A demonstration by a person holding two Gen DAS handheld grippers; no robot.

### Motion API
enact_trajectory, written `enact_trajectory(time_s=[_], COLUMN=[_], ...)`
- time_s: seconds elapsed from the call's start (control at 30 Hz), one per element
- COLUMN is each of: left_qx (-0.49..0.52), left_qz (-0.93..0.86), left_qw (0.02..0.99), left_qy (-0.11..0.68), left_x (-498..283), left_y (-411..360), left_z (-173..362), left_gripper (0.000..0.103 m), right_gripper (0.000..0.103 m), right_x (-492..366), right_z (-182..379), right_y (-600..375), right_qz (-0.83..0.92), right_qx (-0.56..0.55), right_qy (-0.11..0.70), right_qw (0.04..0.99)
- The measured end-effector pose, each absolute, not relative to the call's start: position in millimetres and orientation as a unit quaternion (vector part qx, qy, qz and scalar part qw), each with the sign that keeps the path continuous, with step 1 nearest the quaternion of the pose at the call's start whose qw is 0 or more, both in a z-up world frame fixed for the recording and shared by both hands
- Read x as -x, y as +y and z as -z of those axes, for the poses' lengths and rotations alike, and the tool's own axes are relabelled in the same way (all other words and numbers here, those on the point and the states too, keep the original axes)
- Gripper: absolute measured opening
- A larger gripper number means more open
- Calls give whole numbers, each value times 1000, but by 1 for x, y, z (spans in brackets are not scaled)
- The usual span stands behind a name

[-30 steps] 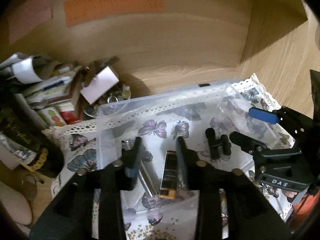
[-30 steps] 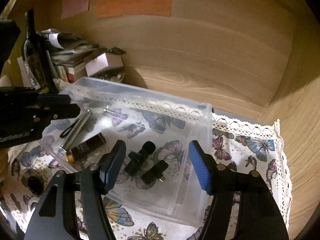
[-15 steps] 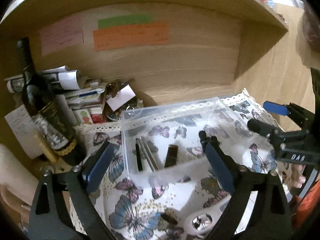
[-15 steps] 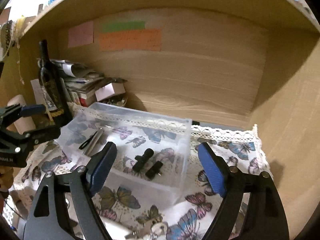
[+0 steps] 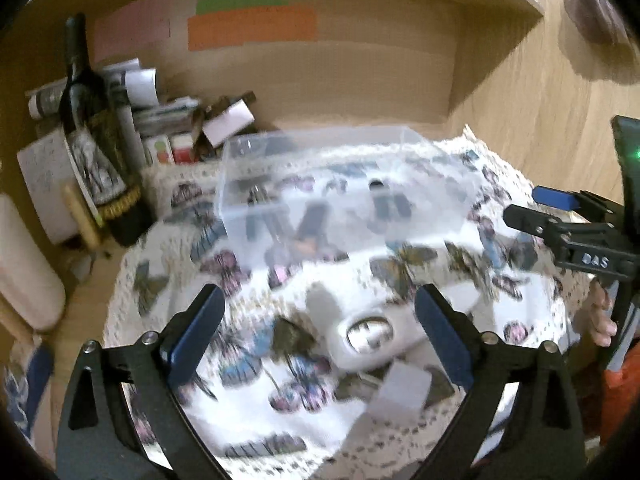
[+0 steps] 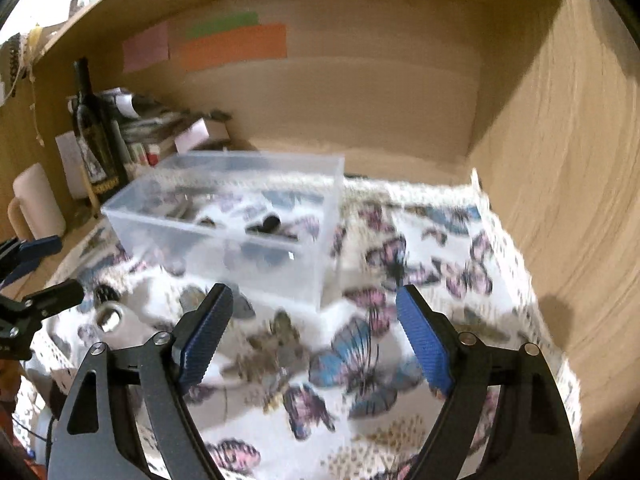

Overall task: Organize rigid objects
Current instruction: 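Grasp the white plug adapter with the left tool while the right tool grasps the key ring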

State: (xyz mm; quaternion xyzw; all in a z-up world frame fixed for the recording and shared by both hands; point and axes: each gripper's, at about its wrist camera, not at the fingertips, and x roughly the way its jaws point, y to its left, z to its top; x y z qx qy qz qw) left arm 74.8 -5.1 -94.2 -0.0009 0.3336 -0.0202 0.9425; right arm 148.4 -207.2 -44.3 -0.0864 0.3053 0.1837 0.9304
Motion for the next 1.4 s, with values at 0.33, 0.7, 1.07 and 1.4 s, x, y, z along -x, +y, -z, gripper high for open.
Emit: enact_trajectory(time_s=[0.33, 0.7, 1.07, 1.4], left_qx=[16, 19, 23, 32], left_qz=[36, 72, 66, 49], left_qw=[930, 919, 927, 943], left_qy=[367, 388, 369, 328], left_x=[-53, -57, -53, -47], left_y=[-19, -33, -27, -7], left_z=[127, 150, 148, 119], left_gripper=[97, 58, 50, 49], right_gripper=[77, 61, 23, 18], right_x=[-152, -151, -166, -156], right_z=[86, 106, 105, 90], right_y=[-202, -208, -185, -195], right_qz=[-195, -178, -183, -168], right_qx=[91, 122, 140, 121], right_qy=[366, 395, 400, 362], right_qw=[905, 893, 887, 909])
